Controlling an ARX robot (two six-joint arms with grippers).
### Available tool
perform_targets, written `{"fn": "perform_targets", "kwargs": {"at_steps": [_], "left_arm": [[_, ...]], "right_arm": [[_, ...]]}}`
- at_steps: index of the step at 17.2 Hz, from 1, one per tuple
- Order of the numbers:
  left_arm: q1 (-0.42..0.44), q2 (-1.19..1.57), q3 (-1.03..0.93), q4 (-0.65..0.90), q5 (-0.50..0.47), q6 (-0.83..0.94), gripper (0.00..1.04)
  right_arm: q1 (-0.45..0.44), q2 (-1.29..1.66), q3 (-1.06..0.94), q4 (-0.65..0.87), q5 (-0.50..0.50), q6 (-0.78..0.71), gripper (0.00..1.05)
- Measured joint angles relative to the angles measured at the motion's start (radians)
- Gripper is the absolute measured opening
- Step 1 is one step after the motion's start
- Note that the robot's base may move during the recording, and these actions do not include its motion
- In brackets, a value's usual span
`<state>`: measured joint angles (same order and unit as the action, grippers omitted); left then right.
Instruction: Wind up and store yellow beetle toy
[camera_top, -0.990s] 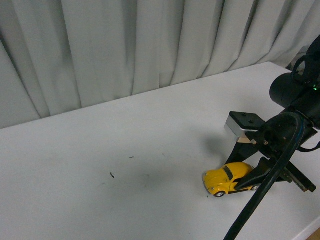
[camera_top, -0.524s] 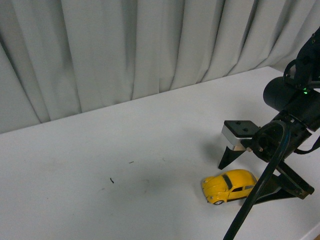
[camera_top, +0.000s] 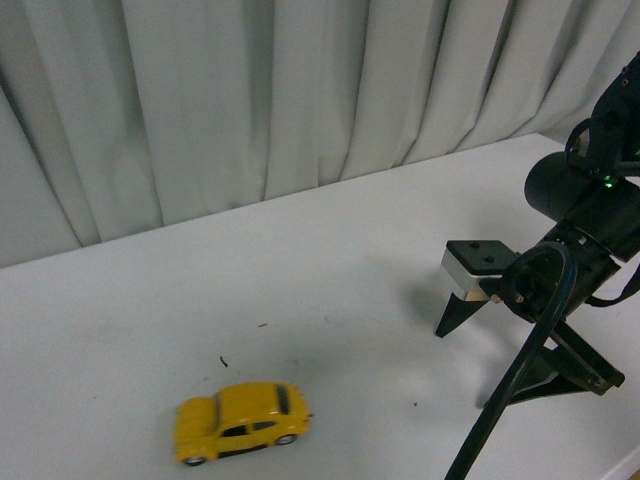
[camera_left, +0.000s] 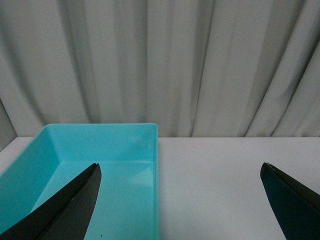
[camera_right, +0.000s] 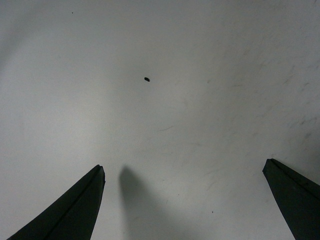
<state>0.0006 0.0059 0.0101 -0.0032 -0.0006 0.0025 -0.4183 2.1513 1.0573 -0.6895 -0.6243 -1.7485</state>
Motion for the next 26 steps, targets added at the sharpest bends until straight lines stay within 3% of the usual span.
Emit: {"fn": "perform_targets", "kwargs": {"at_steps": [11,14,20,21,22,23,25,26], "left_arm": [[0.000,0.000,0.000,0.000,0.000,0.000,0.98],[0.000,0.000,0.000,0.000,0.000,0.000,0.98],[0.000,0.000,0.000,0.000,0.000,0.000,0.98],[0.000,0.000,0.000,0.000,0.000,0.000,0.98],[0.000,0.000,0.000,0.000,0.002,0.000,0.98],[0.000,0.000,0.000,0.000,0.000,0.000,0.98],[0.000,0.000,0.000,0.000,-0.001,0.000,0.98],[0.000,0.000,0.000,0.000,0.000,0.000,0.98]], "right_arm": [[0.013,0.000,0.003,0.008,0.001,0.000,0.98],[0.040,-0.006,0.045,-0.095,0.014,0.001,0.98],[0.072,-0.305,0.230,-0.250,-0.178,0.001,0.98],[0.090,-0.388,0.148,0.021,-0.123,0.107,0.94],[0.126,-0.520,-0.054,0.441,0.107,0.338,0.83],[0.174,-0.653,-0.272,0.758,0.255,0.622,0.72],[0.246,-0.913,-0.544,1.198,0.425,1.154,0.50],[0.275,-1.058,-0.616,1.291,0.475,1.364,0.39]]}}
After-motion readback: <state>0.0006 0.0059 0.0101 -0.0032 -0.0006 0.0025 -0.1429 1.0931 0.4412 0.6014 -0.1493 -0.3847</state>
